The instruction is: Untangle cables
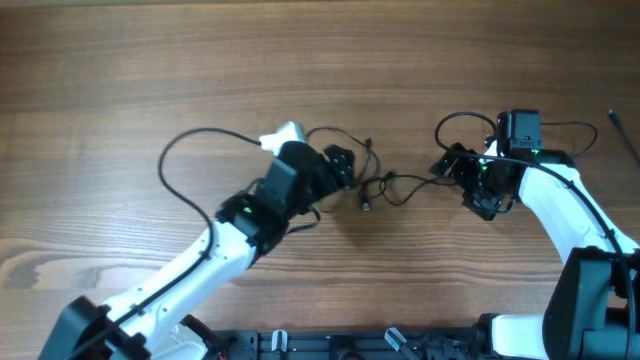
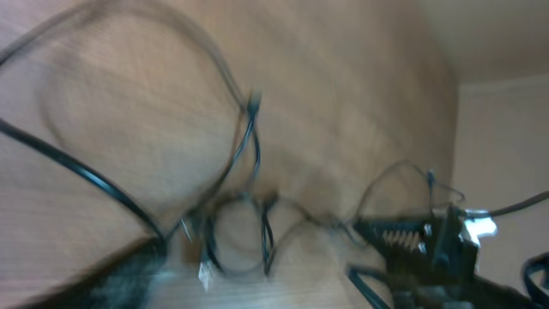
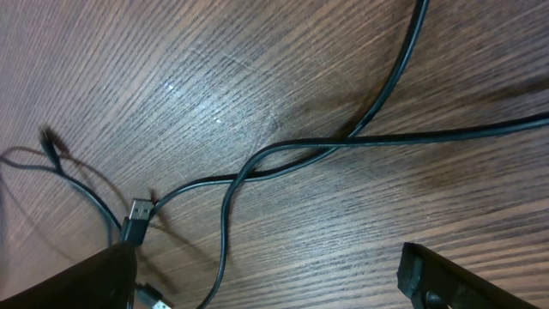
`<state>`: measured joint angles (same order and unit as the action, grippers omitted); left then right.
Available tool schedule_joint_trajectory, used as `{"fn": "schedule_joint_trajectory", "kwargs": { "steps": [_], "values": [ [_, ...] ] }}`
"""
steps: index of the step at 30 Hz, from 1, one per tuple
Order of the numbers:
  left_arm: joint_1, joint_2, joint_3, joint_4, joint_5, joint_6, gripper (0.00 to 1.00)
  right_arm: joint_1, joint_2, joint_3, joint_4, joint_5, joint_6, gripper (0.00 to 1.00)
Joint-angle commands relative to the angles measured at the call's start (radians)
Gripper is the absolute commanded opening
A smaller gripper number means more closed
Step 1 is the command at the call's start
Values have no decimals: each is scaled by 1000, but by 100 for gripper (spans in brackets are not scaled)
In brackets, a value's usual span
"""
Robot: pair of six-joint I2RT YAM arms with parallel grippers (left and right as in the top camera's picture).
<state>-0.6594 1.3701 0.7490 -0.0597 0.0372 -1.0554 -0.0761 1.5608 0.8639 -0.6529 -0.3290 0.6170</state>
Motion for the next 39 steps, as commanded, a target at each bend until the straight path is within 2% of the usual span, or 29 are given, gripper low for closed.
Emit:
{"fn": "schedule_joint_trajectory", "kwargs": {
  "steps": [1, 2, 3, 5, 6, 7, 9, 10, 11, 14, 15, 17, 18, 21, 23, 25, 27, 28, 30, 32, 33, 34, 37, 39],
  "values": [
    [-46, 114, 3, -27, 63, -448, 73, 0, 14, -6, 1, -13, 11, 100],
    [-54, 153, 3, -21, 55, -514, 99, 0, 14, -6, 0, -13, 12, 100],
    [-53, 179, 3, -26, 19, -503, 100, 0, 14, -6, -3, -13, 11, 100],
    [-26, 203, 3, -150, -49, -375, 100, 0, 14, -6, -18, -13, 10, 100],
    [-2, 201, 3, -230, -50, -357, 100, 0, 14, -6, -30, -13, 6, 100],
    [58, 185, 7, -409, -36, -321, 100, 0, 14, -6, -32, -13, -12, 100],
    [147, 144, 23, -641, -27, -309, 100, 0, 14, -6, -27, -13, -14, 100],
    [192, 109, 37, -729, -26, -309, 100, 0, 14, -6, -18, -13, -14, 100],
    [216, 79, 46, -745, -6, -309, 100, 0, 14, -6, -14, -13, -13, 100],
    [246, -14, 51, -604, 181, -309, 100, 0, 14, -6, -14, -13, -13, 100],
    [237, -45, 51, -499, 269, -309, 100, 0, 14, -6, -15, -13, -13, 100],
    [190, -67, 51, -345, 301, -311, 98, 0, 14, -6, -14, -13, -12, 100],
    [142, -62, 51, -271, 273, -347, 89, 0, 14, -6, -15, -13, -13, 100],
    [27, -26, 51, -270, 153, -533, 93, 0, 15, -6, -18, -13, -14, 100],
    [-26, 16, 51, -269, 150, -623, 93, 0, 15, -6, -16, -13, -13, 100],
    [-45, 59, 51, -342, 97, -622, 100, 0, 15, -6, -21, -13, -15, 100],
    [-2, 70, 51, -484, 97, -581, 100, 0, 15, -6, -29, -13, -15, 100],
    [18, 67, 51, -491, 121, -551, 100, 0, 15, -6, -29, -12, -15, 100],
    [45, 43, 51, -394, 201, -496, 100, 0, 15, -6, -15, -13, -12, 100],
    [24, 34, 51, -257, 213, -498, 99, 0, 15, -6, -14, -13, -12, 100],
    [2, 38, 51, -159, 217, -526, 95, 0, 15, -6, -15, -13, -13, 100],
    [-13, 40, 51, -121, 217, -566, 82, 0, 15, -6, -15, -12, -15, 100],
    [-42, 83, 51, -107, 216, -641, 59, 0, 15, -6, -14, -13, -14, 100],
    [-61, 146, 51, -100, 217, -669, 57, 0, 15, -6, -14, -13, -14, 100]
  ]
}}
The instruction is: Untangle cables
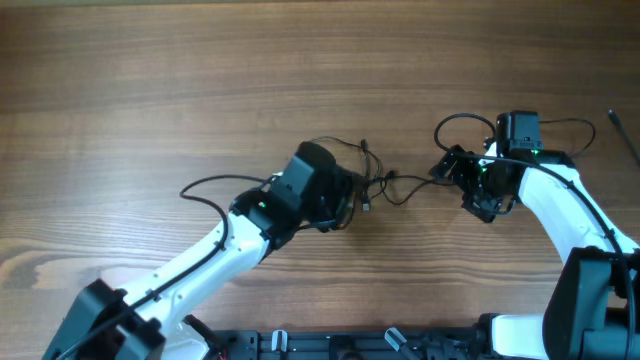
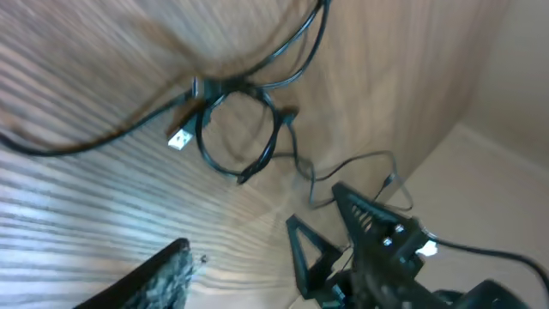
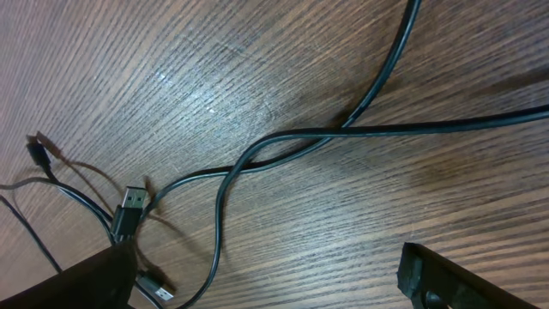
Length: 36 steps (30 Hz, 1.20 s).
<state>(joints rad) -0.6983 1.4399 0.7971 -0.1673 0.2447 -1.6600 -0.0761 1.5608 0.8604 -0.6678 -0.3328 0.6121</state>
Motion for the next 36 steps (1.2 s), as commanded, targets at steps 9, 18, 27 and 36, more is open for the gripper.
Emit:
{"fn": "schedule_joint_trajectory", "kwargs": {
  "steps": [9, 18, 27, 36],
  "values": [
    [-66, 343, 3, 285, 43, -214, 32, 0, 15, -3, -3, -9, -10, 100],
    [57, 324, 3, 314, 10, 40, 4, 0, 15, -3, -36, -378, -323, 100],
    [177, 64, 3, 303, 126, 217, 4, 2, 15, -3, -19, -485, -293, 97],
    [170, 35, 3, 314, 137, 175, 4, 177, 20, -97, 297, -360, 503, 94]
  ]
}}
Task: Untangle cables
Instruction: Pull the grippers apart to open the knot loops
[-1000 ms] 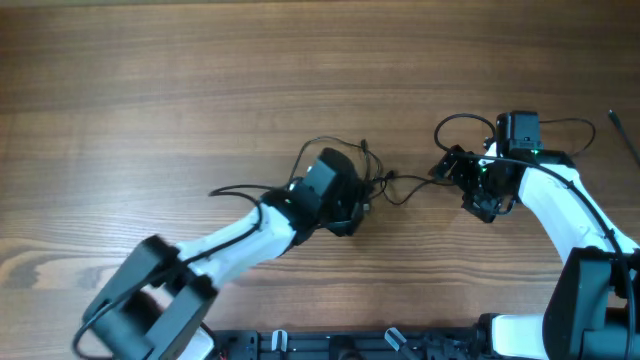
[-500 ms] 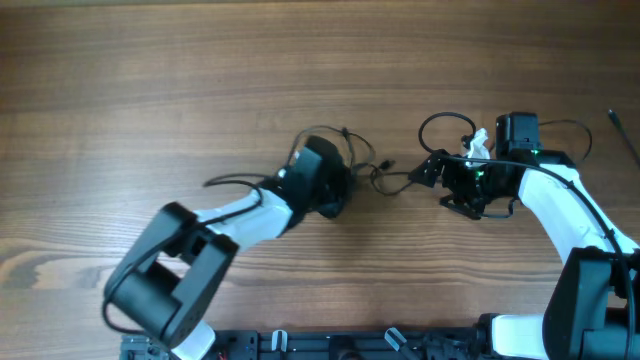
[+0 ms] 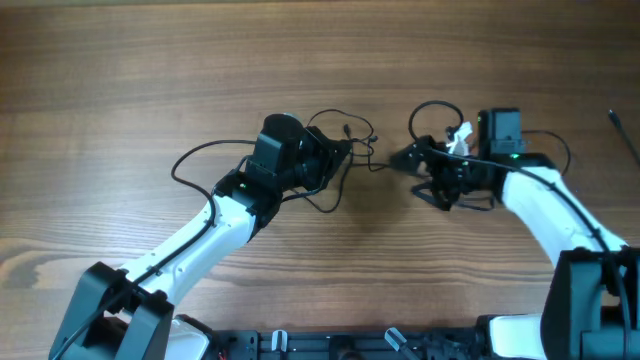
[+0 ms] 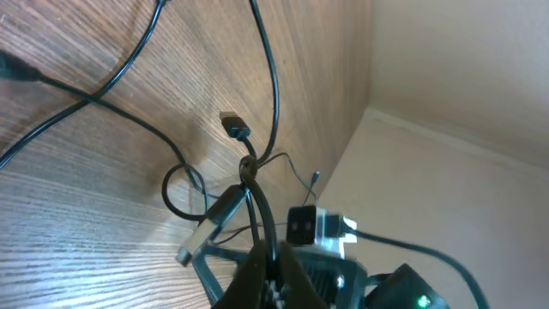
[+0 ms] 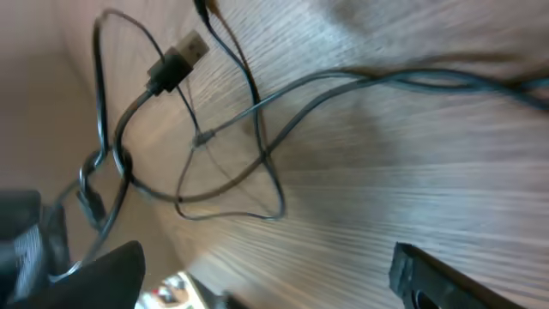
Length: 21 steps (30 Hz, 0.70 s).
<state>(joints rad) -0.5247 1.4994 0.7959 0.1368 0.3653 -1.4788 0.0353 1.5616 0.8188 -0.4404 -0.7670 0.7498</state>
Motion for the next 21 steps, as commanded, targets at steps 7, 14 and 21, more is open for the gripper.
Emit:
{"fn": "schedule_joint_trajectory", "kwargs": {
  "steps": [7, 14, 21],
  "values": [
    [-3, -73, 4, 13, 8, -29, 4, 195, 71, -152, 447, 98, 851, 85],
    [39, -74, 4, 9, 2, -20, 4, 267, 84, -152, 637, 75, 616, 4],
    [417, -88, 4, -289, 72, 72, 4, 7, 76, -152, 365, -95, 62, 5]
  ]
}}
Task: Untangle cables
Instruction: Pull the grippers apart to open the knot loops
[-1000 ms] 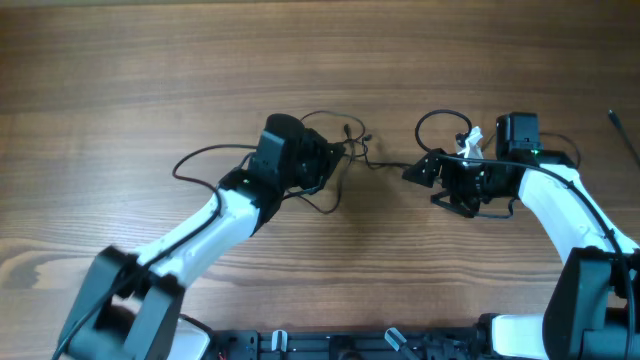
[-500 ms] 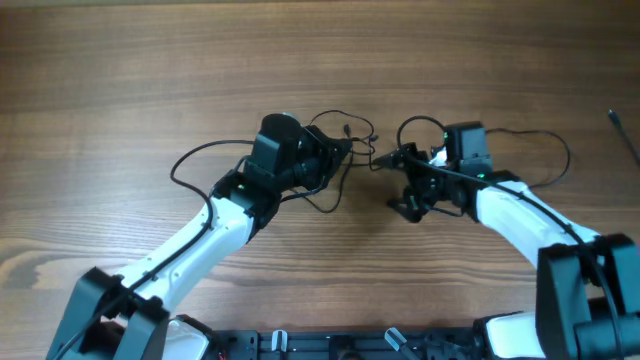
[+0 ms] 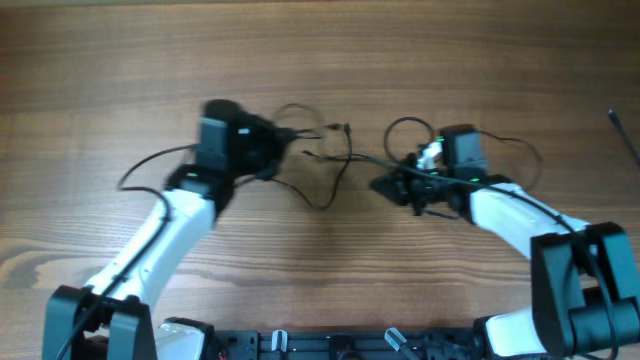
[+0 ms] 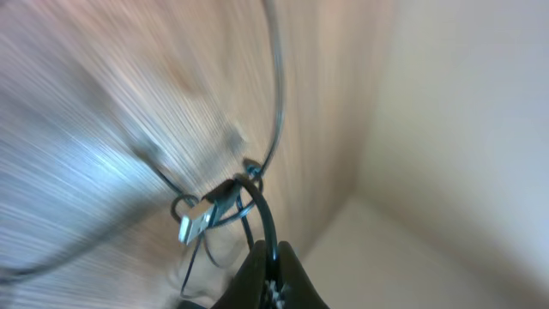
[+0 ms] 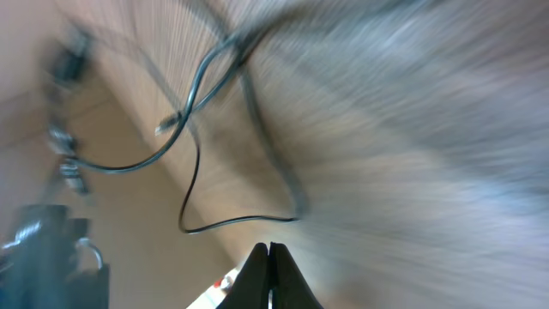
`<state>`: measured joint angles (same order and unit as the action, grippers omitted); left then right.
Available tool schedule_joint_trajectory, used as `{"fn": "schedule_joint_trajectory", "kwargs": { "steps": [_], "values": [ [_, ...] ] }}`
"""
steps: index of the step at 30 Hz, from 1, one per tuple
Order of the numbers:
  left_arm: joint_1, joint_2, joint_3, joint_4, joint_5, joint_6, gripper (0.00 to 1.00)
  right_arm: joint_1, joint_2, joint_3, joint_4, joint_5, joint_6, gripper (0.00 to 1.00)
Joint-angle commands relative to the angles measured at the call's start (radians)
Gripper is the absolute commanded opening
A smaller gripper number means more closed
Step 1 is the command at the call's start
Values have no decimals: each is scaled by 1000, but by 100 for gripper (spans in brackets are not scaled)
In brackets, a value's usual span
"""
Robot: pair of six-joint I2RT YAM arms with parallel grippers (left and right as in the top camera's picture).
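Observation:
Thin black cables [image 3: 325,150] lie tangled at the middle of the wooden table, with free ends and a loop hanging toward the front. My left gripper [image 3: 272,138] is at the tangle's left end, blurred by motion. In the left wrist view it [image 4: 270,262] is shut on a black cable [image 4: 262,215], and a silver USB plug [image 4: 194,227] hangs in the knot just beyond. My right gripper [image 3: 383,185] is at the tangle's right side. Its fingers [image 5: 268,257] are shut, with nothing showing between them. A cable loop [image 5: 199,163] lies ahead of it.
Another cable loop [image 3: 405,125] curls behind the right wrist. A thin dark rod [image 3: 625,135] lies at the table's far right edge. The arm bases [image 3: 330,345] line the front edge. Bare wood [image 3: 320,60] stretches across the back.
My left gripper has moved left with the black cable in it, and the tangle is drawn out wider. My right gripper has shifted left and gone from open to shut.
Both grippers stood open at first, the left beside the knot at mid-table, the right over cables at the right. The left then stood over the knot and later shut on a cable. Now it is further left and the right is shut.

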<state>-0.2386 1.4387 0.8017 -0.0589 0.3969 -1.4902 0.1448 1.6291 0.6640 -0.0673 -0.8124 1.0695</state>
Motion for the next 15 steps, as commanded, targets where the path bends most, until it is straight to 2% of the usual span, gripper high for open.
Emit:
{"fn": "schedule_joint_trajectory", "kwargs": {
  "steps": [1, 5, 7, 9, 11, 12, 13, 15],
  "values": [
    [153, -27, -2, -124, 40, 119, 4, -135, 8, 3, -3, -45, -275, 5],
    [174, -27, -2, -185, 61, 155, 4, -212, 7, 3, 26, 19, -282, 5],
    [141, -27, -2, -137, 97, 160, 4, -198, 7, 3, 72, -59, -332, 20],
    [104, -27, -2, -71, 116, 159, 4, -159, 7, 3, 108, -158, -383, 47],
    [59, -34, -2, -1, 119, 147, 4, -93, 7, 3, 139, -179, -371, 75],
    [39, -44, -2, 33, 119, 147, 4, -65, 7, 3, 154, -164, -332, 85],
    [21, -58, -2, 64, 118, 147, 4, -15, 8, 3, 185, -127, -226, 86],
    [3, -93, -2, 90, 111, 145, 4, 47, 8, 3, 296, -108, -238, 80]
  ]
}}
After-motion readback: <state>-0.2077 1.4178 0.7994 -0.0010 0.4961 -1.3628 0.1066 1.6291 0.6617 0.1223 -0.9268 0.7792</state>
